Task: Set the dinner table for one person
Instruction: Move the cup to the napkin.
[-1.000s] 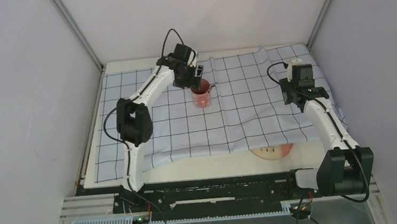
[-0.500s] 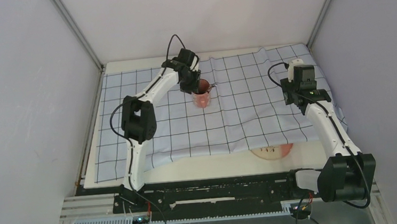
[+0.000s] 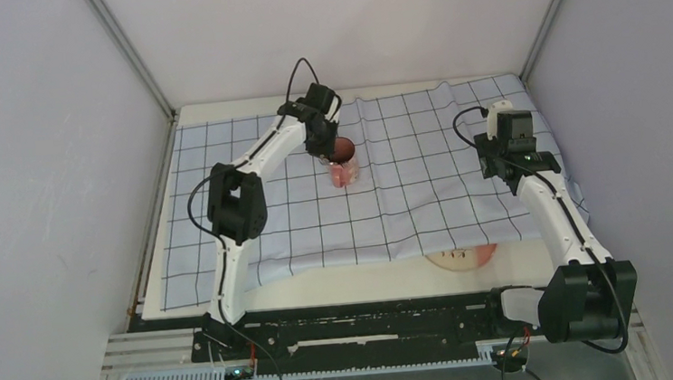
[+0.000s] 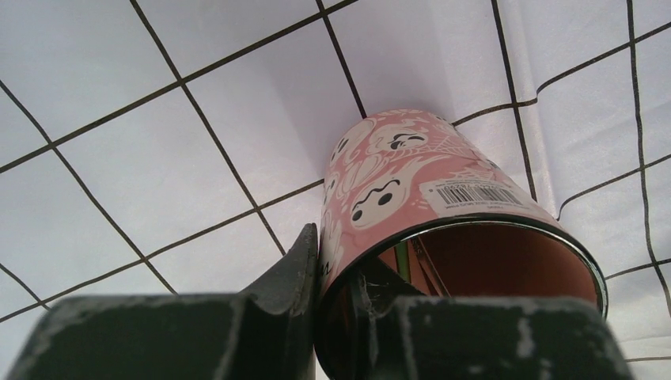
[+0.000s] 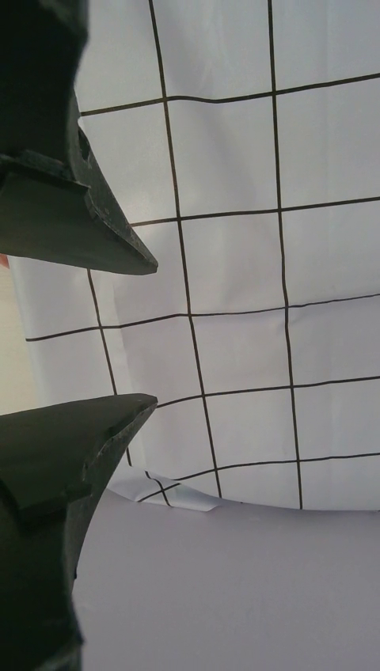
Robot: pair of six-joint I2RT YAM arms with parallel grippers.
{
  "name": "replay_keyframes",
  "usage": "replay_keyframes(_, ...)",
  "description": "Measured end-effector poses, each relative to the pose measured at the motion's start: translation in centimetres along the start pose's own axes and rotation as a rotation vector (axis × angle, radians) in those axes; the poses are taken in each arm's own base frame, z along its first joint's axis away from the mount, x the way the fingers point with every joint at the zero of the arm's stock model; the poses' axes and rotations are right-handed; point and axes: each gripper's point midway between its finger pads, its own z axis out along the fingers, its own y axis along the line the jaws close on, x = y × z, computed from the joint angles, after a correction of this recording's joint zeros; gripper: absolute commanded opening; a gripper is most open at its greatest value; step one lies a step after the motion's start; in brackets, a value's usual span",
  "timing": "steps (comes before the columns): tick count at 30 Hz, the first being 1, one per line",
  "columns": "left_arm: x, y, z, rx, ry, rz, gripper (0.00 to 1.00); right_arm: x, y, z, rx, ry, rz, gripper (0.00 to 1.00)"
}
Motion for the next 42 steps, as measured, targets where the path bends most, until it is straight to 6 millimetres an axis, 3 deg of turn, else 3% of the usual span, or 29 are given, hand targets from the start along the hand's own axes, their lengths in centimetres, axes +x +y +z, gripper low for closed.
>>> replay_keyframes(14,0.6,1.2,-0.5,-0.047,0.023,0.052,0.00,0.2,0.2,0.0,-0.009,0.009,-0.003,0.64)
replay_keyframes(23,1.9,7.9,-1.7,-0.118,0.065,-0.016,0.00,0.3,0.5,-0.1,-0.025,0.012,-0.005,0.64)
replay_keyframes(26,2.2,9.3,-2.1,-0.139,0.071,-0.025,0.00,0.4,0.8,-0.1,-0.033,0.012,-0.008,0.64)
replay_keyframes(42,2.0,9.8,-2.3,-0.165,0.083,0.003,0.00,1.3,1.6,0.0,-0.054,0.041,-0.022,0.64)
